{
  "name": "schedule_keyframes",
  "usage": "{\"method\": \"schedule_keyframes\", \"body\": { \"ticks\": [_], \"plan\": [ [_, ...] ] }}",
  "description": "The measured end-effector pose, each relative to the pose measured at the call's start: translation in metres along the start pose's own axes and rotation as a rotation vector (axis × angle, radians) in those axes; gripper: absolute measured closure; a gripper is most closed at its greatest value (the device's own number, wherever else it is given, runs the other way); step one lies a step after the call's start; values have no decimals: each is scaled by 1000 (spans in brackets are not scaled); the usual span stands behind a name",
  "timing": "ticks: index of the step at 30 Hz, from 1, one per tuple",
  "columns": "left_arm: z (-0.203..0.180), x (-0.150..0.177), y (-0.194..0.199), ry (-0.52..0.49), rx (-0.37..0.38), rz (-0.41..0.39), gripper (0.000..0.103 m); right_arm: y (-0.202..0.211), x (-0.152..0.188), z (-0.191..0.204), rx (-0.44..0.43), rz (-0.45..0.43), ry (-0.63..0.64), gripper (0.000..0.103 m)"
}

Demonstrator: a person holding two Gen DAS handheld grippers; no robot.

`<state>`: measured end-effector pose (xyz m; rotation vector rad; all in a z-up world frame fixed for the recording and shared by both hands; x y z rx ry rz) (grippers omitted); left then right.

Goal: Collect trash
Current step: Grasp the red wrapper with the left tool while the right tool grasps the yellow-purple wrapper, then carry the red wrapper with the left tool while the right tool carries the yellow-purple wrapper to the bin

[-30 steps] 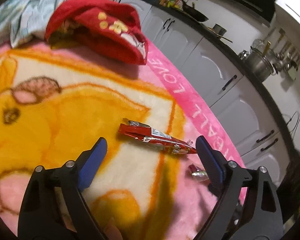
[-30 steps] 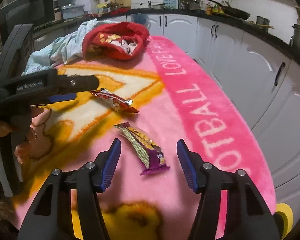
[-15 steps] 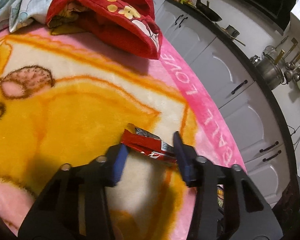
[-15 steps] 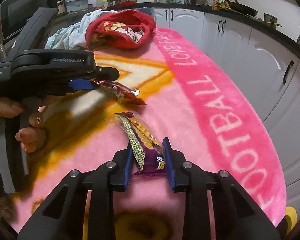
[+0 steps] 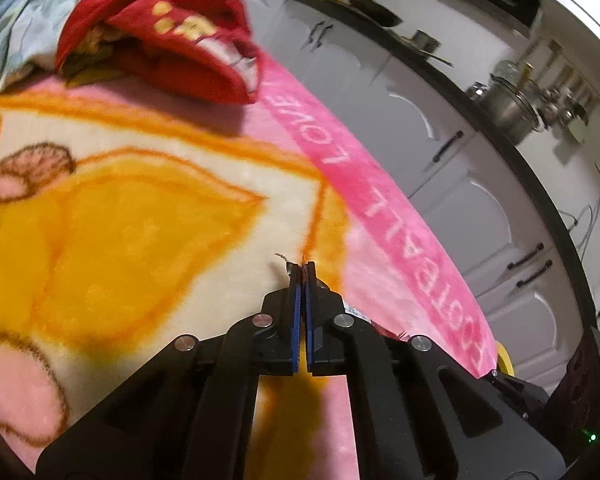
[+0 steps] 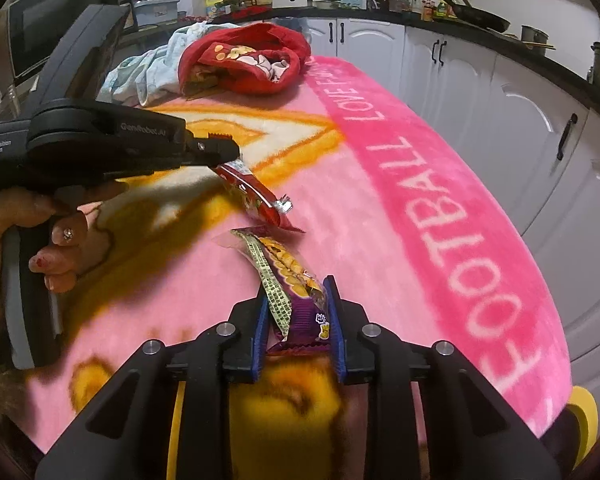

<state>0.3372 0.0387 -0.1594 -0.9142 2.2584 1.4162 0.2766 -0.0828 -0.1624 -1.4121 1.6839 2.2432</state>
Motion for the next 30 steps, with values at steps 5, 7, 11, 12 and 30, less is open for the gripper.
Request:
{"method": "schedule_keyframes", "body": {
  "ticks": [5,7,11,12,30],
  "plan": [
    [-25,-1,11,-68,11,-29,103,25,7,-15,10,-32,-47,79],
    [-36,-2,16,-93,17,-40,103,36,9,-21,16,-44,-59,79],
    [-61,-1,24,-152,32,-66,103,60,11,-36,35,-78,-92,79],
    [-70,-1,27,-170,37,-74,103,67,11,-40,42,-88,-100,79],
    [-175,20,42,-342,143,-116,103,154,45,-88,139,-197,-199,79]
  ]
}}
Point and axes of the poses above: each gripper's, at about its wrist camera, not at the fingertips, and y roughly against the way its jaws point, z to its left, x to its underside, the point moved 10 cm from there along -y, roughly the way its jaws point, and after that the axes turned 2 degrees about z, right-handed, at the moved point
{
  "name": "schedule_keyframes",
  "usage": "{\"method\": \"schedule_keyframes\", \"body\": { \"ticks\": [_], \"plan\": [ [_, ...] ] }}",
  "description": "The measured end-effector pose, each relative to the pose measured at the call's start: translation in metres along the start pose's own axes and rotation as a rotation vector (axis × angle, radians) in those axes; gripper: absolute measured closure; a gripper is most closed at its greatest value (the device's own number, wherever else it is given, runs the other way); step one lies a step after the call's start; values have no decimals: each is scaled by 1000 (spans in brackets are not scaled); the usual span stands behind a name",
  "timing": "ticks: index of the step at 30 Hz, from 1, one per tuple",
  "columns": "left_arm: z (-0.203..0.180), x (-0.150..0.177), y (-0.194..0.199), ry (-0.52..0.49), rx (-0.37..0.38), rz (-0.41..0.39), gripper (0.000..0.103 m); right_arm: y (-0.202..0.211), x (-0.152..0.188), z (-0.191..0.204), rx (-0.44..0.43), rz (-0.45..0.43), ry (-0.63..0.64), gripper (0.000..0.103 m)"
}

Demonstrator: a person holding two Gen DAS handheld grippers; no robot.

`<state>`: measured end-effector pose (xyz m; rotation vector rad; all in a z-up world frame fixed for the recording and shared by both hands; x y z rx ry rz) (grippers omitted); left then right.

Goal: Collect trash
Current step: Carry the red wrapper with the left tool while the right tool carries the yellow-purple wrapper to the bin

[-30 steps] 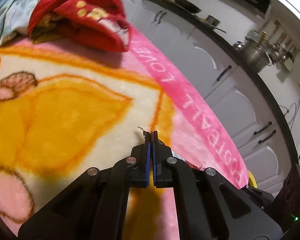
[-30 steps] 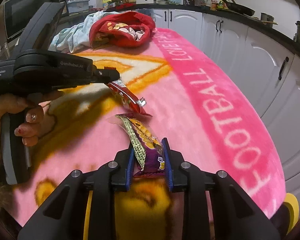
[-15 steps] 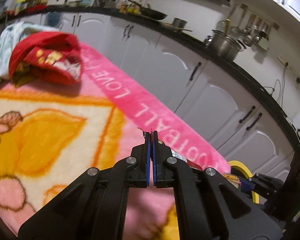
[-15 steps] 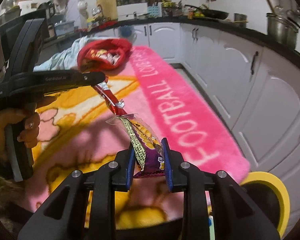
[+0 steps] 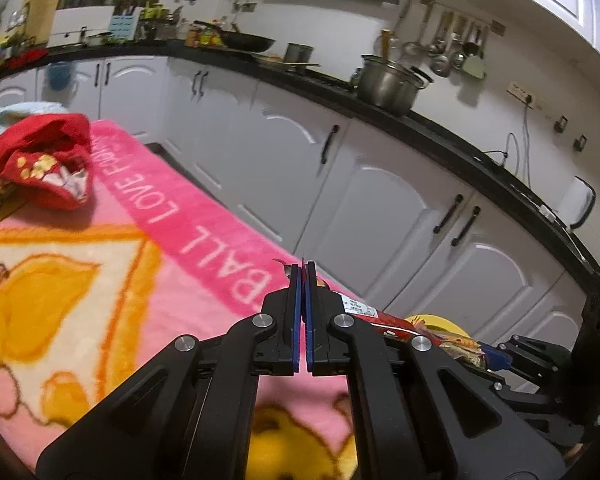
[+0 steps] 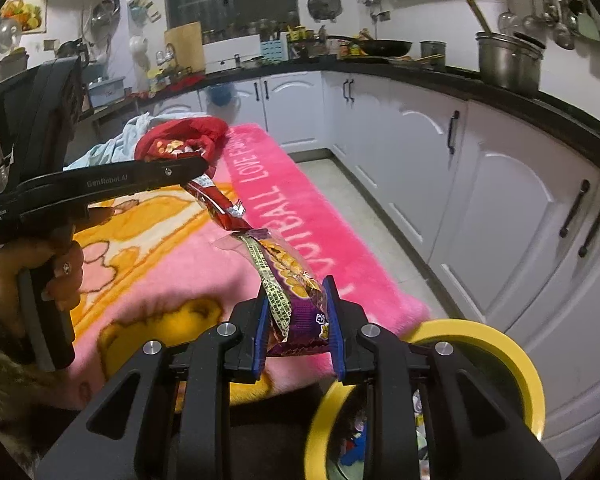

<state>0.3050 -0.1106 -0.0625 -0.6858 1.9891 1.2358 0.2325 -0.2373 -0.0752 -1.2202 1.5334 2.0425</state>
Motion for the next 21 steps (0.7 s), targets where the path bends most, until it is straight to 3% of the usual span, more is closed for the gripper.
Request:
{"method": "schedule_keyframes", "body": {
  "ticks": [21],
  "plan": [
    [-106,11,-18,-161,113,14,103,56,36,-73,111,-36,-142,79]
  ]
}}
Point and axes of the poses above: each gripper's, at about its wrist camera, not at the fingertips, and y roughly against the way its jaws point, z to its left, x to its underside, the point moved 10 cm from there along -y, roughly the way its jaws point, and after that the axes turned 2 degrees about z, right-handed, at the moved point
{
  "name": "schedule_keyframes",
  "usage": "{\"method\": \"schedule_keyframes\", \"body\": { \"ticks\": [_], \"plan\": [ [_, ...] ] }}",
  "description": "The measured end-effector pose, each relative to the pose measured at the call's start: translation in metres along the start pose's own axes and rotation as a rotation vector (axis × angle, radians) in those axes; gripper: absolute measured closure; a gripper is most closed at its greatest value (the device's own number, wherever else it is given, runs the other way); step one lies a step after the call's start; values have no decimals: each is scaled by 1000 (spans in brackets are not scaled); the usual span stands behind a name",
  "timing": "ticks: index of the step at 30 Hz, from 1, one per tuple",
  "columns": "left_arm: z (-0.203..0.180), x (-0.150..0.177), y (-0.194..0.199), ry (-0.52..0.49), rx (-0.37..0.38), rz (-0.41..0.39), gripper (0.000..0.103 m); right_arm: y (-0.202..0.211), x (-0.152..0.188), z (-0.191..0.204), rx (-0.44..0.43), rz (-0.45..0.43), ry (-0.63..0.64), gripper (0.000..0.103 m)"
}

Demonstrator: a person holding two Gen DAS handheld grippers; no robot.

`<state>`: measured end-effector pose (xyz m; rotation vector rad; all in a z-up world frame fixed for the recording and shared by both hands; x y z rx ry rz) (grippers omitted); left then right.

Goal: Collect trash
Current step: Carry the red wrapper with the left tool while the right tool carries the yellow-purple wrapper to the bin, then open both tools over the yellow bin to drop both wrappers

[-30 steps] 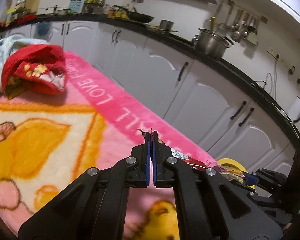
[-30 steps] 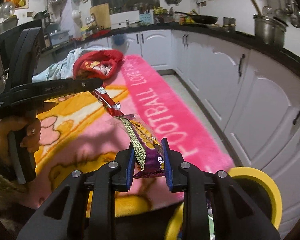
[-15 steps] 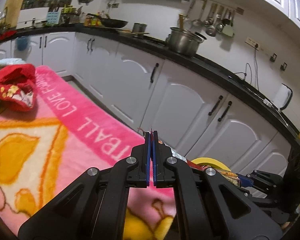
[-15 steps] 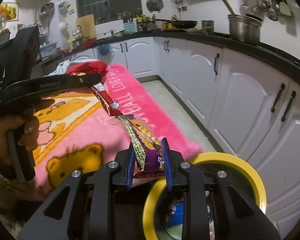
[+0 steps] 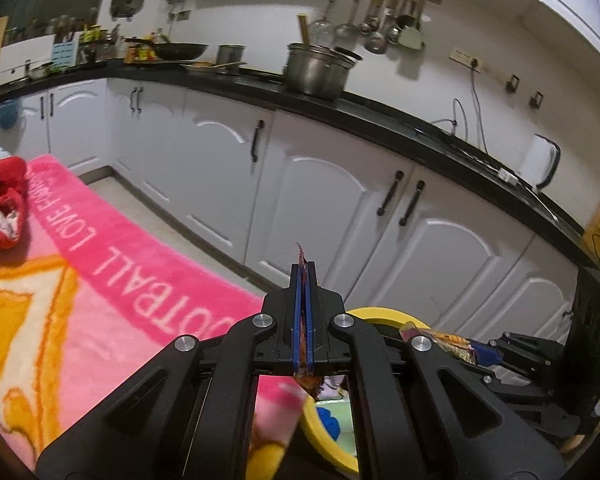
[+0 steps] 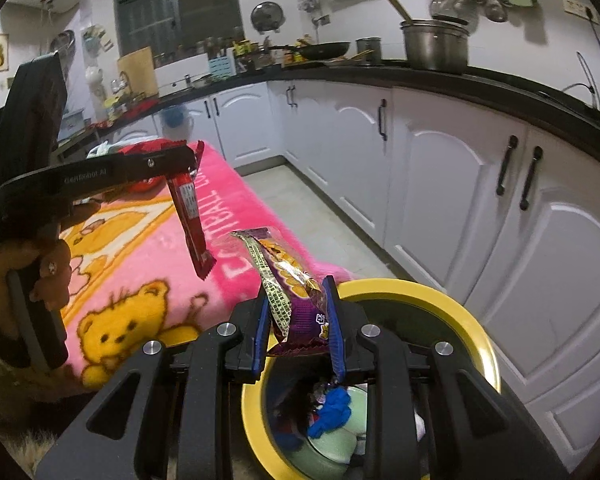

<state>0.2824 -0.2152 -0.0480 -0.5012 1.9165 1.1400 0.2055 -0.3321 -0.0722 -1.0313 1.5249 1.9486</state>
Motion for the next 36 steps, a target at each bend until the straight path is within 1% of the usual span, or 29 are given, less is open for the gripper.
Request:
{"method": "schedule_keyframes", "body": {
  "ticks": [11,16,26,31,36],
  "plan": [
    [-44,13,-17,-68,44,12,103,17,13,-28,45,-9,-57,79],
    [-61,24,-25,-100,65,26,103,17,24,-44,66,2,-82,79],
    [-88,47,-43,-157,114,64,103,6,56,-75,111,51,-132,79],
    [-98,59,-55,-178,140,99,103,-8,73,-86,121,95,-155,79],
    [-104,70,-67,-192,149,137,103,-20,87,-92,134,135,-163,77]
  ]
}}
Point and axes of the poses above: each gripper's, at about its wrist camera, not at the fingertips, and y roughly against the way its jaws point, z to its left, x to its underside, the point moved 10 cm from there along -y, roughly the way its jaws point, and after that the axes turned 2 degrees about z, right-handed, at the moved point
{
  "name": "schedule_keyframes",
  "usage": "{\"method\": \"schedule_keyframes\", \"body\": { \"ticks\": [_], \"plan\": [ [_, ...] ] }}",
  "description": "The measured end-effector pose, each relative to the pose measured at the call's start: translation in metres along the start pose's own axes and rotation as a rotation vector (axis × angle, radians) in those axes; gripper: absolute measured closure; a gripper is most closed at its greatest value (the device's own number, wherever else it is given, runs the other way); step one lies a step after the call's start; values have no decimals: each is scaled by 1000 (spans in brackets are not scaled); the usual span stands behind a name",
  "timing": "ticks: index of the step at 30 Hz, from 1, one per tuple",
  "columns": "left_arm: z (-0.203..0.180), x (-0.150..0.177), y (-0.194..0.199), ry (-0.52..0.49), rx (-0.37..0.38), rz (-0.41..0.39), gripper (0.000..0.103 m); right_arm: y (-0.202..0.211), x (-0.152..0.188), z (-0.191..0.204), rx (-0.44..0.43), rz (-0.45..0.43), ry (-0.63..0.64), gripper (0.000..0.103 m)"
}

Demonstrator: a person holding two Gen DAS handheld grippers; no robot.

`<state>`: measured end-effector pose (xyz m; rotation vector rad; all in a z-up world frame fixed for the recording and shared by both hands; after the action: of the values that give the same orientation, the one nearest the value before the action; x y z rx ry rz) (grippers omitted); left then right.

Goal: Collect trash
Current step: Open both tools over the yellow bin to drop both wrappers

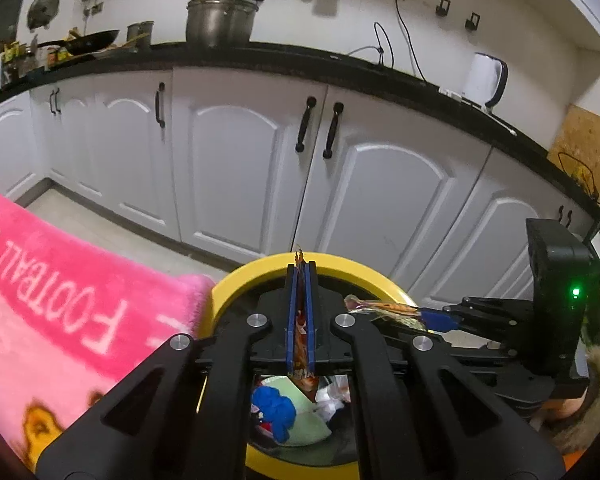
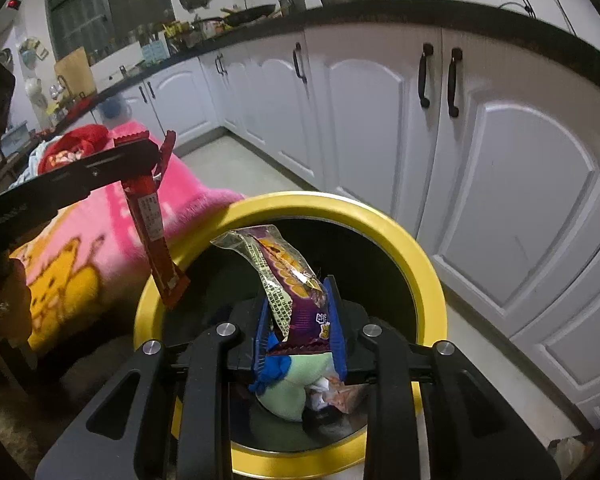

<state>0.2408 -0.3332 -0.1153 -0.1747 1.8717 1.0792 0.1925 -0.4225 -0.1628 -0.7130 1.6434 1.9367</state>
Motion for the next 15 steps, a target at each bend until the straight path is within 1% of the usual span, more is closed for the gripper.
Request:
{"method": "schedule_keyframes", "body": {
  "ticks": [3,5,6,9,11,12,14,15],
  "plan": [
    [0,3,-4,-1,0,15,102,-5,4,-3,5,12,-5,77],
    [1,5,-8,4,1,25,94,-8,6,-6,15,19,-7,77],
    [2,5,-9,9,0,31,92,-9,6,-7,15,21,-9,76],
    [4,7,-11,12,-3,38,81,-11,7,-12,21,24,-20,71],
    [6,8,-13,21,-5,41,72,-12,8,-17,27,27,-32,68],
    [6,8,-13,26,-5,44,70,-13,8,-19,28,27,-37,67],
    [8,9,-13,31,-10,43,61,-12,9,-22,34,24,-44,66],
    [9,9,-12,34,-14,43,59,-11,9,-24,36,21,-47,65]
  ]
}}
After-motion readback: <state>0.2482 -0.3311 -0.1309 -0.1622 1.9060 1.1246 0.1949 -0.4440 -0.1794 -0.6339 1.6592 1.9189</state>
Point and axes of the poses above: each gripper's, at about its wrist camera, not at the fingertips, and y roughly against the way its jaws point, z to its left, x to its underside, the point moved 10 cm from there along -y, roughly the way its jaws point, and after that the axes turned 2 degrees about z, right-handed, at the moved point
